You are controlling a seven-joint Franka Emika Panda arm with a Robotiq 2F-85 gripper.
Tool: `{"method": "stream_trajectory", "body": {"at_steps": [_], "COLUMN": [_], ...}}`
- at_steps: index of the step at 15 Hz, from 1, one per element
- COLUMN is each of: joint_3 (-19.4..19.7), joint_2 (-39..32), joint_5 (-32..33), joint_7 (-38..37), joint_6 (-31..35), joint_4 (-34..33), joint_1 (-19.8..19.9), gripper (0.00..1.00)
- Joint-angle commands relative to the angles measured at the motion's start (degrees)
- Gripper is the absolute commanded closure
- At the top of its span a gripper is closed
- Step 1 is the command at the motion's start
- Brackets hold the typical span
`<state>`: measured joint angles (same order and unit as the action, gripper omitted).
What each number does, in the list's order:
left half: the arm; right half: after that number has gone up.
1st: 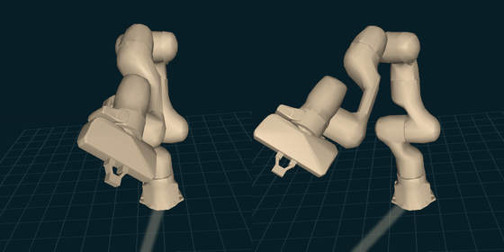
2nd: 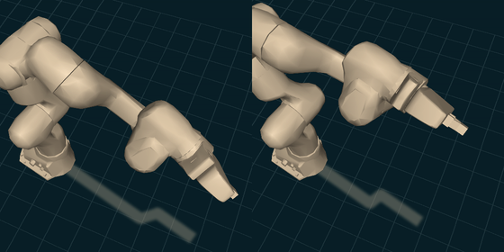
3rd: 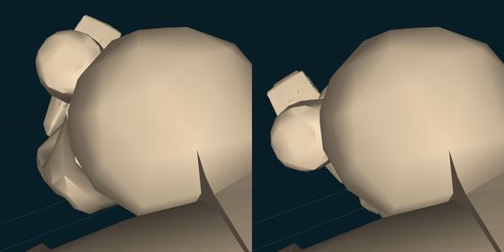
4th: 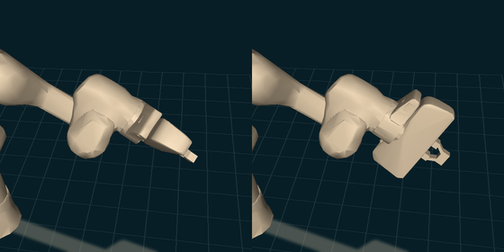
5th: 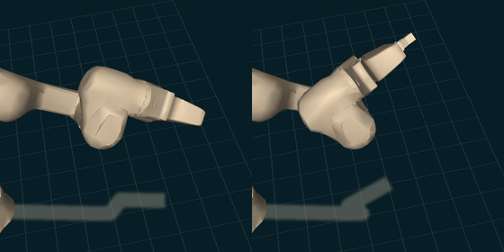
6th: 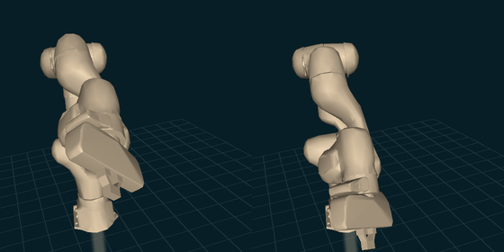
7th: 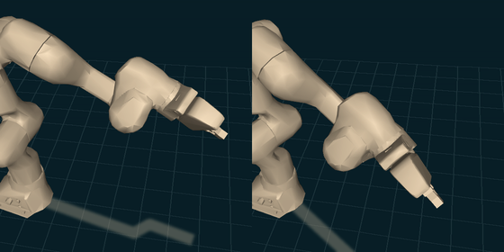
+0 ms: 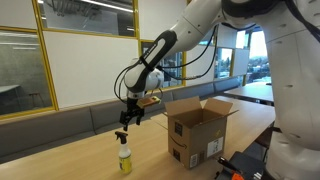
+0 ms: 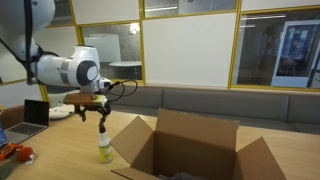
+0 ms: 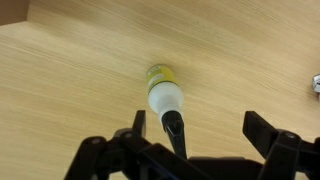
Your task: Put the white bottle in the box
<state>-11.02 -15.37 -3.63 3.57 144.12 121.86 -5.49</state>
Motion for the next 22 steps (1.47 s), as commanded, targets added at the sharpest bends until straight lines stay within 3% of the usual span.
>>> {"method": "stream_trajectory", "body": {"at_steps": [1, 11, 22], "joint_3": [0.24, -1.57, -2.23], "joint_2": [-5.98, -17.67, -22.44], "joint_5": [-0.24, -0.29, 0.16], "joint_7": [3.64, 9.92, 12.18], "joint_6": [-0.14, -1.33, -2.8], "joint_4": [-6.4, -17.18, -20.86], "joint_1": [-0.39, -0.08, -0.05], "gripper": [0.0, 0.0, 0.0]}}
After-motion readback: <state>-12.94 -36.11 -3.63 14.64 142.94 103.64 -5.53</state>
